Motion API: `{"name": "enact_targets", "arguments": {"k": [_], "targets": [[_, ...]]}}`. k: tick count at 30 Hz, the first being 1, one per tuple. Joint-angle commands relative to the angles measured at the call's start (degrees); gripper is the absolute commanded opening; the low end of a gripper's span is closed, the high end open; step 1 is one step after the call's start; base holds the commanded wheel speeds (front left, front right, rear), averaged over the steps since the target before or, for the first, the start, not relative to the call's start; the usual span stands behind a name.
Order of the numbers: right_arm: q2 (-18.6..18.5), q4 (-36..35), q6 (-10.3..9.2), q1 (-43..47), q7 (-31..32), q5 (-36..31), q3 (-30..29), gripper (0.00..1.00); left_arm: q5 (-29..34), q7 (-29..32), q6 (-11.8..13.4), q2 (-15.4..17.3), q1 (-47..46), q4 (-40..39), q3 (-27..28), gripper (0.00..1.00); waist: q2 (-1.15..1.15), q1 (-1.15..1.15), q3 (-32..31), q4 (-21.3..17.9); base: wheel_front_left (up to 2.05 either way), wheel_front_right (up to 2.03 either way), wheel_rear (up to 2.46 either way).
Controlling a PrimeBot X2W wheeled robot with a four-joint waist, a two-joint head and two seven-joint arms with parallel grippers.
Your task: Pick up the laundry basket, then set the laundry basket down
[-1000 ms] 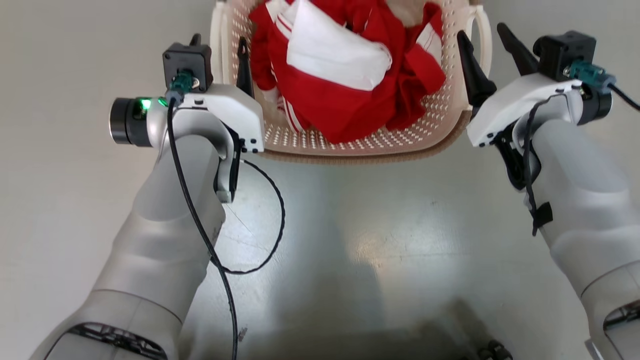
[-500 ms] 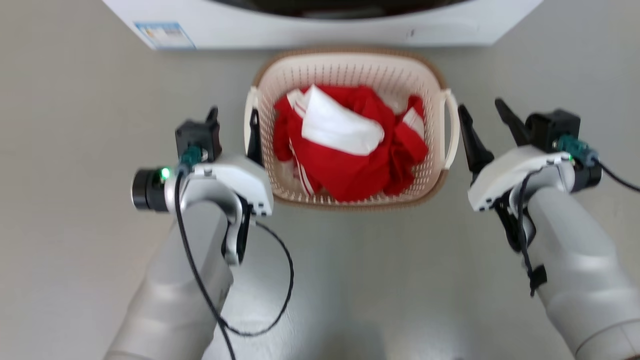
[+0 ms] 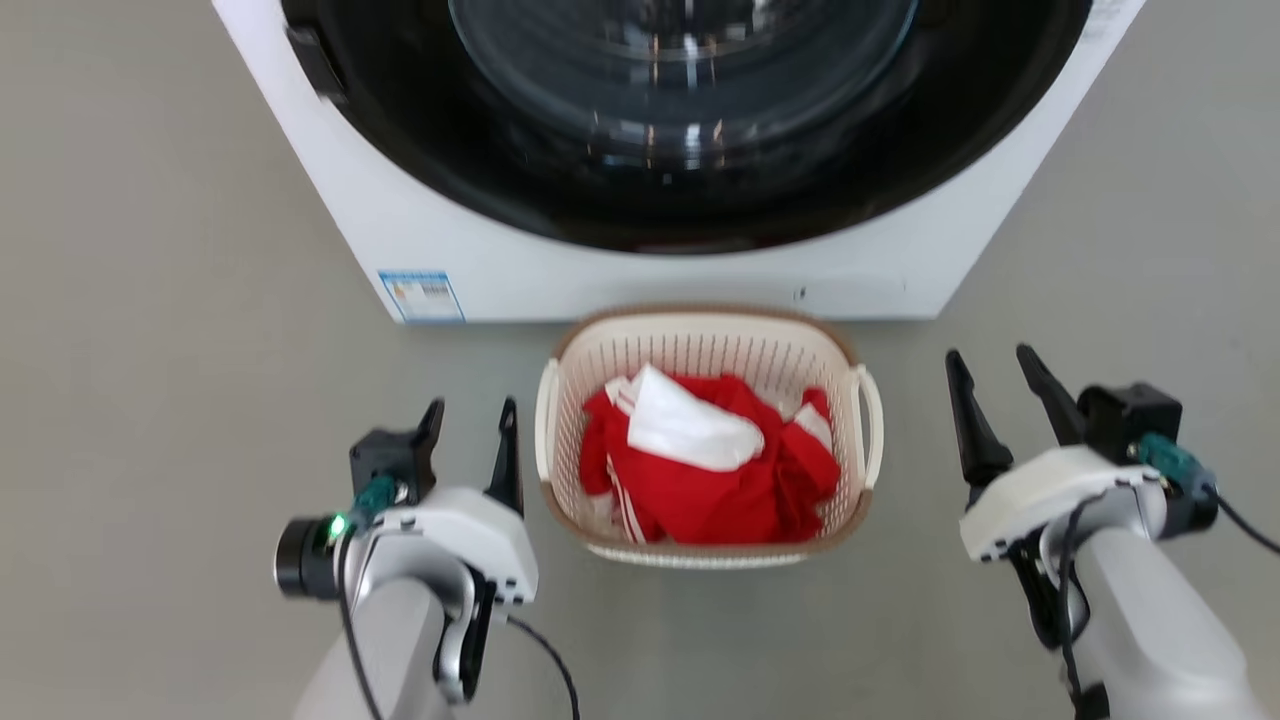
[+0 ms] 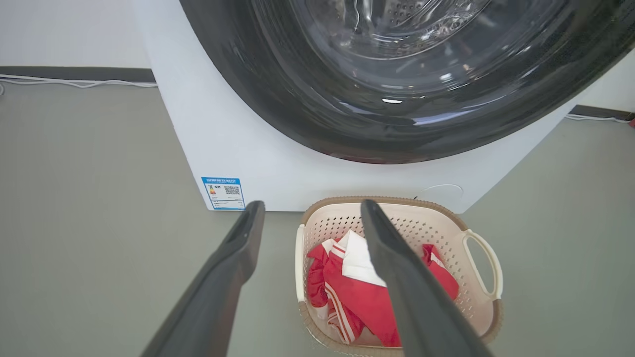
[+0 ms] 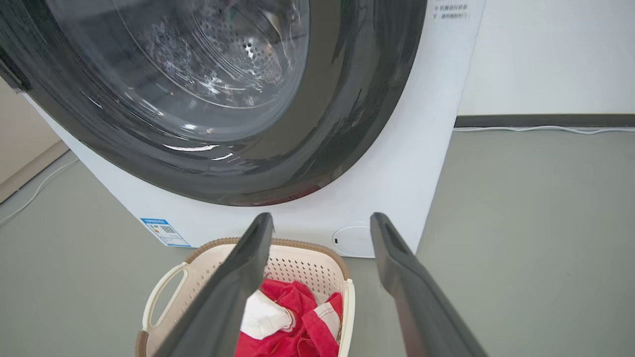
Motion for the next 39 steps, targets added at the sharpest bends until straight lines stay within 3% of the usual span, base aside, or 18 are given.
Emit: {"name": "enact_targets", "arguments": {"k": [1,8,16,37,38,39], "targets": [[0.4,-2.0,0.28,1.5,-0.2,-0.8,0.6,1.00,0.7,-0.3,-0.4,1.0,0.9,-1.8,2.2,1.00,0.00,0.00,-3.9,0.3,0.00,0.00,0.00],[0.5,-6.7,0.28,7.5,-0.2,-2.3,-1.2,1.00,2.5,-0.3,-2.3,0.9,7.5,-6.3,5.9,1.00,0.00,0.00,-8.7,-0.1,0.00,0.00,0.00],[0.4,-6.9,0.28,11.0,-0.2,-3.4,-0.5,1.00,2.4,-0.3,-3.4,0.9,11.7,-8.9,8.1,1.00,0.00,0.00,-13.0,-0.2,0.00,0.00,0.00],[0.9,-6.6,0.28,13.9,-0.2,-4.1,-0.4,1.00,0.7,-0.3,-2.4,0.9,14.6,-10.1,8.4,1.00,0.00,0.00,-17.0,0.5,0.00,0.00,0.00],[1.3,-5.4,0.00,14.4,0.0,-3.3,-1.6,0.00,1.2,0.0,-2.8,0.3,15.7,-8.6,6.6,0.00,0.00,0.00,-17.0,0.5,0.00,0.00,0.00],[1.5,-4.9,0.00,14.8,0.0,-3.2,-1.6,0.00,1.3,0.0,-2.9,0.2,16.0,-8.1,6.6,0.00,0.00,0.00,-17.0,0.5,0.00,0.00,0.00]]}}
